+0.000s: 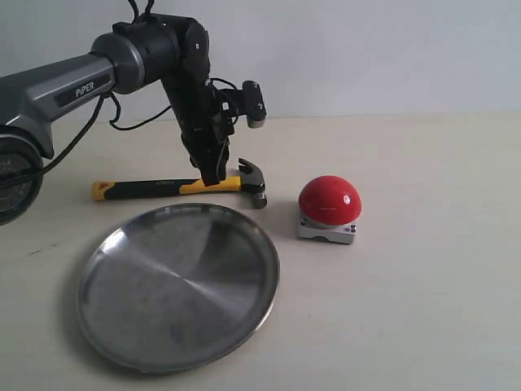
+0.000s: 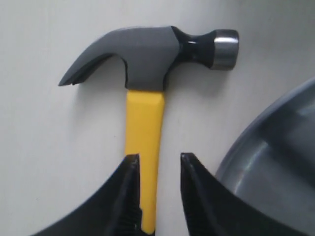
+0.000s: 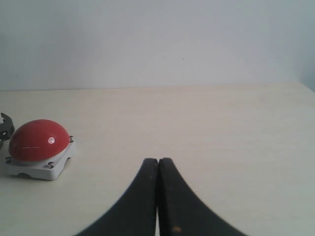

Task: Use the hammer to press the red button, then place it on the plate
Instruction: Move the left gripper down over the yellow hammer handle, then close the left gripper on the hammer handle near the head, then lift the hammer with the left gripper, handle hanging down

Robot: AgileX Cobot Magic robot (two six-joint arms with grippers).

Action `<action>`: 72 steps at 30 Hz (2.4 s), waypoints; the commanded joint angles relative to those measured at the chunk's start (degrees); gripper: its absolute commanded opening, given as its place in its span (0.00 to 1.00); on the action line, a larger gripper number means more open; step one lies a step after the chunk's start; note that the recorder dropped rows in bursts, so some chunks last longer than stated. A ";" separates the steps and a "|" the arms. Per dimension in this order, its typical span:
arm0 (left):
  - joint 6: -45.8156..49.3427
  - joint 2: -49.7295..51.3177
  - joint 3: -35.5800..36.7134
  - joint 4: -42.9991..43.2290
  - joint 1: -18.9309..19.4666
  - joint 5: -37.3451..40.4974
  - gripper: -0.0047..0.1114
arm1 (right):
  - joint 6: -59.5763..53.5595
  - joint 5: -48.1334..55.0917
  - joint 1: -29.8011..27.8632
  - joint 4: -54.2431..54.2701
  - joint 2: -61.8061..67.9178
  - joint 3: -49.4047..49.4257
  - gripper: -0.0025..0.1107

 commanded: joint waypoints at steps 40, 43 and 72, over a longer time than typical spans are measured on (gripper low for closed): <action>5.19 7.73 -0.43 3.03 0.87 -7.97 0.14 | -0.11 -0.26 -0.31 -0.34 -0.29 0.26 0.02; 5.31 7.84 -0.43 3.45 0.87 -8.72 0.04 | -0.11 -0.26 -0.31 -0.34 -0.29 0.26 0.02; -17.92 -2.28 -0.43 14.06 0.87 -17.72 0.04 | -0.11 -0.26 -0.31 -0.34 -0.29 0.26 0.02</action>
